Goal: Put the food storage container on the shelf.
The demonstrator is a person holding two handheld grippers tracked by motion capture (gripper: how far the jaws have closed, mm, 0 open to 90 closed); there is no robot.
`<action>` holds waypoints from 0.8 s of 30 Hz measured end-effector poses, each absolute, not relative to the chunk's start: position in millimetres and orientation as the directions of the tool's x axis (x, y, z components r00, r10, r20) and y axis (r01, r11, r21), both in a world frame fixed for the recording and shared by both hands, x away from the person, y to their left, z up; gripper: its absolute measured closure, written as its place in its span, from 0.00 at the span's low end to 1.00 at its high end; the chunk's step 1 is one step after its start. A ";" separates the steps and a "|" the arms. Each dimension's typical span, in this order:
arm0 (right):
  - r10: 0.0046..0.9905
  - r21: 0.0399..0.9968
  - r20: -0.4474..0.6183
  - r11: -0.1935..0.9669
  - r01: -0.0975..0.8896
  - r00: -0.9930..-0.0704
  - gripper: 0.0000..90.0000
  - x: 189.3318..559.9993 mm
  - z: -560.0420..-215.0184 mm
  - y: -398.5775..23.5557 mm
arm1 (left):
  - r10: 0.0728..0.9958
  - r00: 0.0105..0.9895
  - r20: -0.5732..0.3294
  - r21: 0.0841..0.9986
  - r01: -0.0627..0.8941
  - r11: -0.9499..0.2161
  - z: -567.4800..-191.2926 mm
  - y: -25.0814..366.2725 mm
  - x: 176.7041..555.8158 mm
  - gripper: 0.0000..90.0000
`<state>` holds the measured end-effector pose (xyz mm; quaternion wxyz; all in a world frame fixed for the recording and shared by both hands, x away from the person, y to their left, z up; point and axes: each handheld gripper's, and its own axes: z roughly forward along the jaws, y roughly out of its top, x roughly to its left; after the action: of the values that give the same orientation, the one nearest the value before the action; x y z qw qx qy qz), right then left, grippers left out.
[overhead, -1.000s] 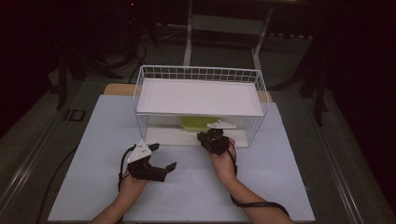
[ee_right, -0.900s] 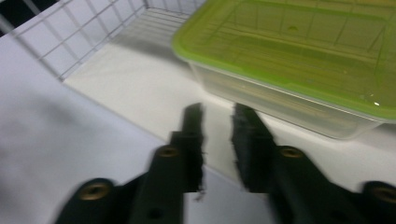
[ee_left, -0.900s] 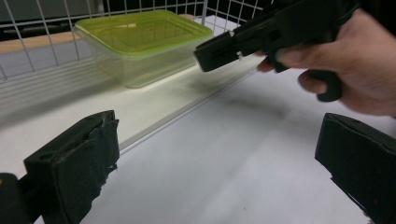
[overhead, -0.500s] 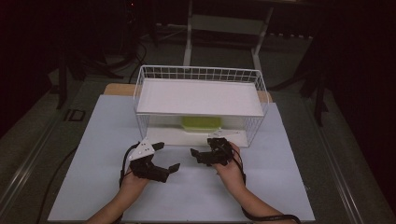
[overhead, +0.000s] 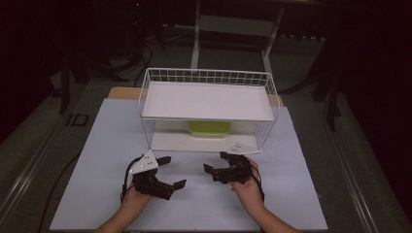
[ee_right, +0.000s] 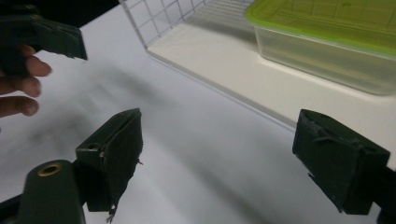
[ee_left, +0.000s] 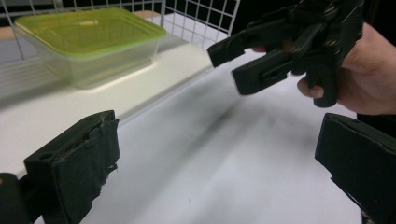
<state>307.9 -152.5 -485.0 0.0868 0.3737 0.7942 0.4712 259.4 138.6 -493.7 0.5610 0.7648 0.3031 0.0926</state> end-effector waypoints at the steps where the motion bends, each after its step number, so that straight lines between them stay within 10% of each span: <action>1: 0.672 0.814 0.208 0.284 0.507 -0.711 0.18 303.1 -485.0 -154.7 | 0.561 0.802 -0.203 0.912 0.363 -0.189 -494.6 139.2 255.1 0.00; 24: 0.682 0.796 0.223 0.286 0.534 -0.697 0.18 290.6 -499.8 -185.0 | 0.552 0.813 -0.184 0.917 0.344 -0.201 -500.5 146.3 252.0 0.00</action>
<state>290.6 -185.0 -499.8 0.0804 0.3810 0.7978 0.4604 252.0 146.3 -500.5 0.5608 0.7694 0.2913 0.0927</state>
